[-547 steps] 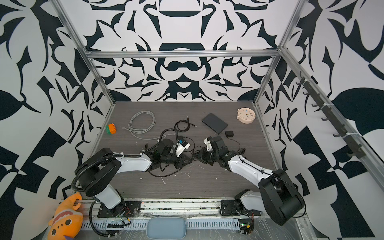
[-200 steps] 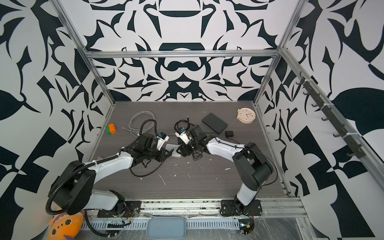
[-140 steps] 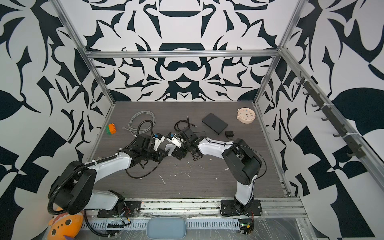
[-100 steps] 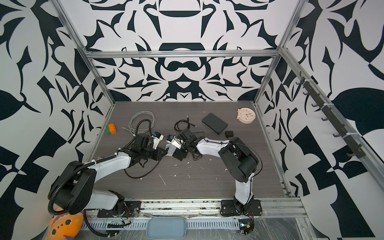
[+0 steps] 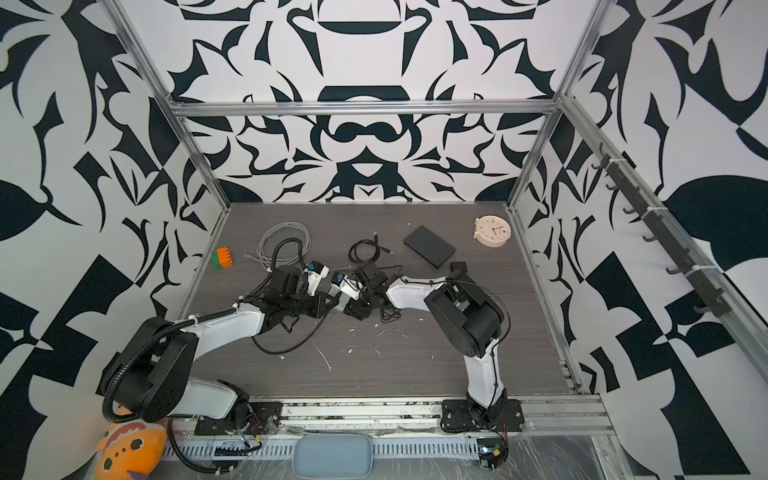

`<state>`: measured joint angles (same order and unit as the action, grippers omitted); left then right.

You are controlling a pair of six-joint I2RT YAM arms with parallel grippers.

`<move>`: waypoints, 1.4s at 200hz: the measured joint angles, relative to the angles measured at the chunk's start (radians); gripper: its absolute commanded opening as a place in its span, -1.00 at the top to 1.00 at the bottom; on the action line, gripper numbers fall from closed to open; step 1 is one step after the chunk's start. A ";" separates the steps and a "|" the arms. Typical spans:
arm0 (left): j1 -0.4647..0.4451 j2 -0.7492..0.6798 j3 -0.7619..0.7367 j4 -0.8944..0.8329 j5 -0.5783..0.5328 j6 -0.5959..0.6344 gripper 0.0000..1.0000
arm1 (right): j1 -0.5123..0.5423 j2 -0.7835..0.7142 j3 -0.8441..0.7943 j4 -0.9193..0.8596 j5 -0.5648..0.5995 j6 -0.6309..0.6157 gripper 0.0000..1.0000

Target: Insert the plug into the switch port

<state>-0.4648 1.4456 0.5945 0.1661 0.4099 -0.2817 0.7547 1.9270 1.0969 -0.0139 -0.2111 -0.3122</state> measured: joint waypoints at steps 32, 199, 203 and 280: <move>0.000 0.050 0.010 -0.001 0.010 0.009 0.98 | -0.007 -0.081 -0.090 -0.013 0.048 0.069 -0.12; -0.176 0.367 0.465 -0.378 0.020 0.382 0.94 | -0.268 -0.391 -0.233 -0.246 0.072 0.513 -0.54; -0.179 0.371 0.473 -0.388 0.016 0.389 0.94 | -0.280 -0.401 -0.228 -0.253 0.055 0.514 -0.54; -0.220 0.413 0.516 -0.462 -0.023 0.437 0.94 | -0.322 -0.367 -0.165 -0.318 -0.076 0.497 -0.42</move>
<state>-0.6849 1.8584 1.1107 -0.2962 0.3866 0.1551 0.4324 1.5597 0.9318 -0.3317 -0.2871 0.1848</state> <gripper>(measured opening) 0.134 0.722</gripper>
